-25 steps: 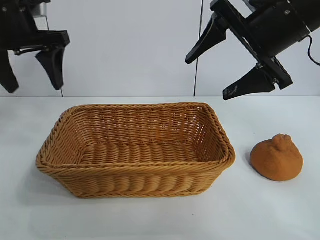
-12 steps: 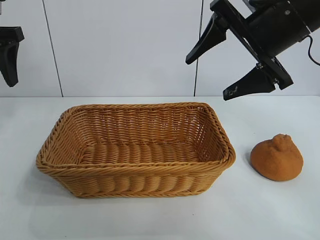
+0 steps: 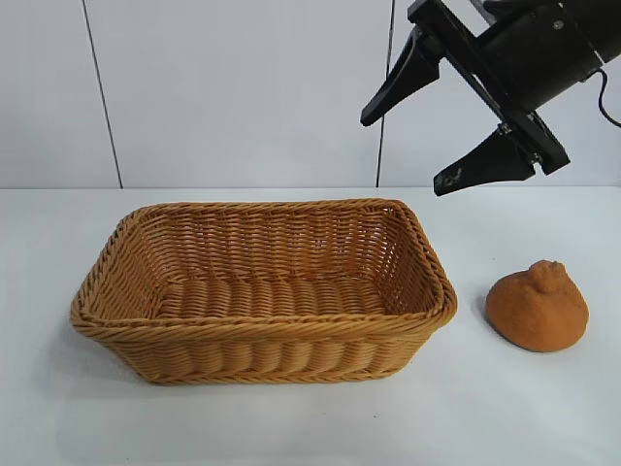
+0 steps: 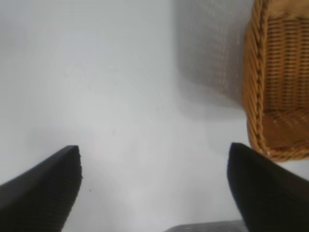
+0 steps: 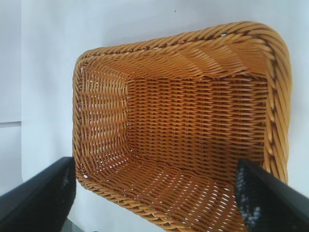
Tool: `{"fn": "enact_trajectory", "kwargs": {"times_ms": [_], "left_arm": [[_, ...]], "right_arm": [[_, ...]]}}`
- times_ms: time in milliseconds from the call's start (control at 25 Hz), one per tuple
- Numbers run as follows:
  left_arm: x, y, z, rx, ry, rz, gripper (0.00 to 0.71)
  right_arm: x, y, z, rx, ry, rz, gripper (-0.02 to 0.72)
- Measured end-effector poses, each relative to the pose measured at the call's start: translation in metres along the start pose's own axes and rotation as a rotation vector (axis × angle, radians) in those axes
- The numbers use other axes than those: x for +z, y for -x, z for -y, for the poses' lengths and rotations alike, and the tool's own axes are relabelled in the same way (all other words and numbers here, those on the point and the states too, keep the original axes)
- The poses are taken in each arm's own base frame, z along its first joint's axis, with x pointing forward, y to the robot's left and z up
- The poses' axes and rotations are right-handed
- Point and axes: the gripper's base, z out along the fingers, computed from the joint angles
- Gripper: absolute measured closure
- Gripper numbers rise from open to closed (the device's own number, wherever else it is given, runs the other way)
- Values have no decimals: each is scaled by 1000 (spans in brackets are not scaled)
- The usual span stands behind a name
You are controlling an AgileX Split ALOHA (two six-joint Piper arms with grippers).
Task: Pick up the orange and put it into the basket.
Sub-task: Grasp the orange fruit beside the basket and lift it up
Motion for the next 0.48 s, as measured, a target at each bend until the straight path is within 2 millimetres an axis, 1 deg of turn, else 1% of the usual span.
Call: {"fn": "enact_trajectory", "kwargs": {"times_ms": [40,160,200,360,480], "left_arm": [[-9,-15,0,4,7,20,122],[-15,-62,-3,15,34,30,122],[-15,-62,-3,15,34,30,122],[-21,-124,-4,21,41,94,122],[-19,-161,-5,11,39,200,122]], "right_arm": [[0,0,0,0,0,0,94],[0,0,0,0,0,-1,94],[0,0,0,0,1,-3,94],[0,-1,0,0,3,-7,94],[0,-2,-1,0,7,-19,94]]}}
